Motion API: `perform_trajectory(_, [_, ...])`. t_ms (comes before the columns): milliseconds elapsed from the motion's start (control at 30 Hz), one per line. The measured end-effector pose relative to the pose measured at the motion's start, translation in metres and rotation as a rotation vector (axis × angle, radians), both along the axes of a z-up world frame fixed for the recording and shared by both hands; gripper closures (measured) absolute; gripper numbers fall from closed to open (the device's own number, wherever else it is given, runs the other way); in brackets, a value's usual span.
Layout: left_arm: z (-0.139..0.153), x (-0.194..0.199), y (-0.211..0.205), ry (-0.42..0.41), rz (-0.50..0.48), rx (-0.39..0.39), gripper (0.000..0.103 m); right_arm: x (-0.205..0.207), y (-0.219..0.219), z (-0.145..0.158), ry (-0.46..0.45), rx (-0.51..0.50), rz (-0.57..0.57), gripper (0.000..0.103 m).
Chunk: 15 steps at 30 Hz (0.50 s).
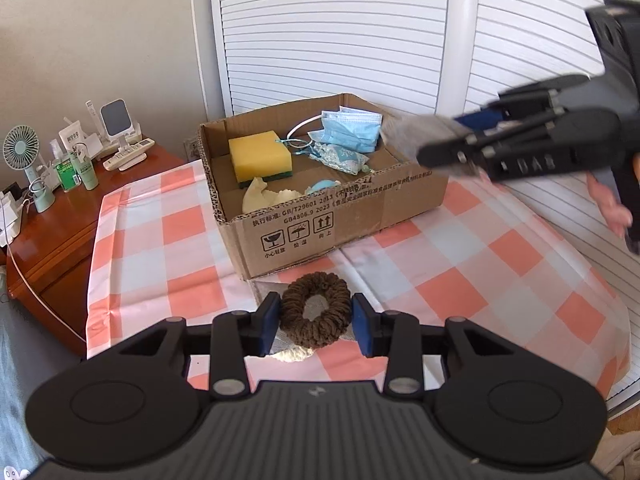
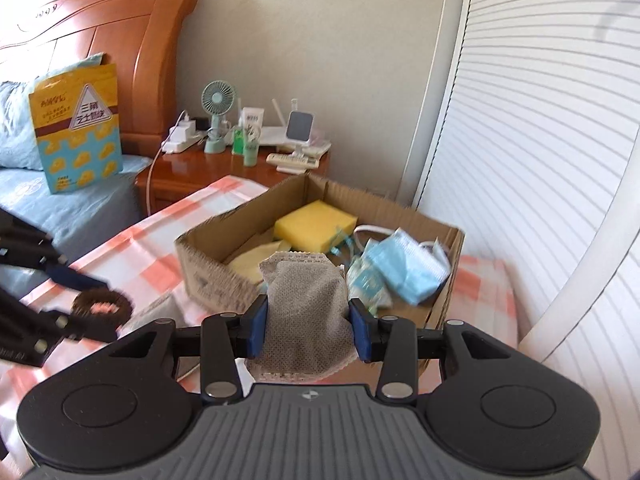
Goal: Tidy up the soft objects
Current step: 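Carry the hair tie into the box with the left tool while the right tool drops the grey sachet in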
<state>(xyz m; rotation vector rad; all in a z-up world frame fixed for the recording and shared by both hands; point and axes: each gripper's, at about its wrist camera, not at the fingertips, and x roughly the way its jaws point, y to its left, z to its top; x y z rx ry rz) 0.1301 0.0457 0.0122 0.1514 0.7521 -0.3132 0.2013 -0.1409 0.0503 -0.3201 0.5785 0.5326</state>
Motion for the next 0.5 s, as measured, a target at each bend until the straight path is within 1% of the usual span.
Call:
perform_trajectory(200, [-0.001,0.003,0.002,0.000,0.012,0.002,0.066,0.046,0.002,0.006,-0.011,-0.004,-0.035,0.056])
perform_trajectory(233, [-0.001,0.003,0.002,0.001,0.013,0.002,0.066,0.053,0.003,0.005,-0.006,-0.005,-0.035,0.054])
perform_trajectory(300, [-0.003,0.006,0.002,0.006,0.018,0.006,0.066,0.061,0.004,0.000,-0.004,-0.013,-0.033,0.039])
perform_trajectory(333, [-0.004,0.007,0.002,0.008,0.019,0.008,0.066,0.063,0.004,-0.003,-0.002,-0.021,-0.039,0.017])
perform_trajectory(367, [-0.005,0.009,0.002,0.011,0.020,0.009,0.066,0.064,0.004,-0.007,0.006,-0.025,-0.036,0.000])
perform_trajectory(433, [-0.005,0.011,0.001,0.014,0.017,0.012,0.066,0.058,0.000,-0.013,0.011,-0.001,-0.032,0.000])
perform_trajectory(500, [-0.006,0.014,0.000,0.014,0.012,0.013,0.066,0.054,-0.003,-0.018,0.045,0.011,-0.041,0.000])
